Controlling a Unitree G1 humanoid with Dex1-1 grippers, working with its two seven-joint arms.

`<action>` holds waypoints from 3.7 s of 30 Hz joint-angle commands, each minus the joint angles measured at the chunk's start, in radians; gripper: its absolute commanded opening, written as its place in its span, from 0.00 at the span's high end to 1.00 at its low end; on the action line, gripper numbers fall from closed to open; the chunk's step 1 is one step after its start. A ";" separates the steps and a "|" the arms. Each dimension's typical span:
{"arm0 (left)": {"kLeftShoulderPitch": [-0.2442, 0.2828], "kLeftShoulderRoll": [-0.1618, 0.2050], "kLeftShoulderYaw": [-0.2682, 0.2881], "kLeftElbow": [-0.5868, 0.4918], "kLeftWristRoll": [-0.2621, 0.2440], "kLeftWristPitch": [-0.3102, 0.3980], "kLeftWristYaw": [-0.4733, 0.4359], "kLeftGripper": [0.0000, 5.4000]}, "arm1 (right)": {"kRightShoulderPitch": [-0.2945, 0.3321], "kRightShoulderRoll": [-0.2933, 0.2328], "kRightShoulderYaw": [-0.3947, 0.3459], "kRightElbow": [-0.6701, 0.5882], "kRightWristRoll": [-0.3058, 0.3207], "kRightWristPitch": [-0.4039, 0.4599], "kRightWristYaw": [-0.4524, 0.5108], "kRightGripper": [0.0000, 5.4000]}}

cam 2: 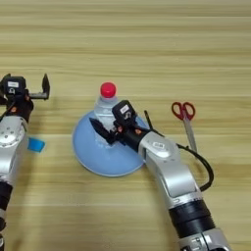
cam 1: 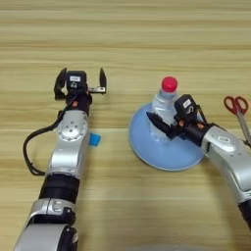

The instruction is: Move the objects on the table

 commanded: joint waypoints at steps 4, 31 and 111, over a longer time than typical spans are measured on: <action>0.006 0.002 -0.002 -0.006 0.002 0.014 0.003 0.00 | -0.040 -0.036 -0.134 -0.121 0.026 0.003 -0.062 0.41; 0.005 0.008 0.001 -0.003 -0.001 0.008 0.000 0.00 | -0.011 -0.220 -0.513 0.050 0.006 0.002 -0.266 0.42; 0.011 0.011 0.009 -0.032 -0.005 0.013 -0.011 0.00 | -0.033 -0.227 -0.543 0.097 0.020 -0.155 -0.295 0.00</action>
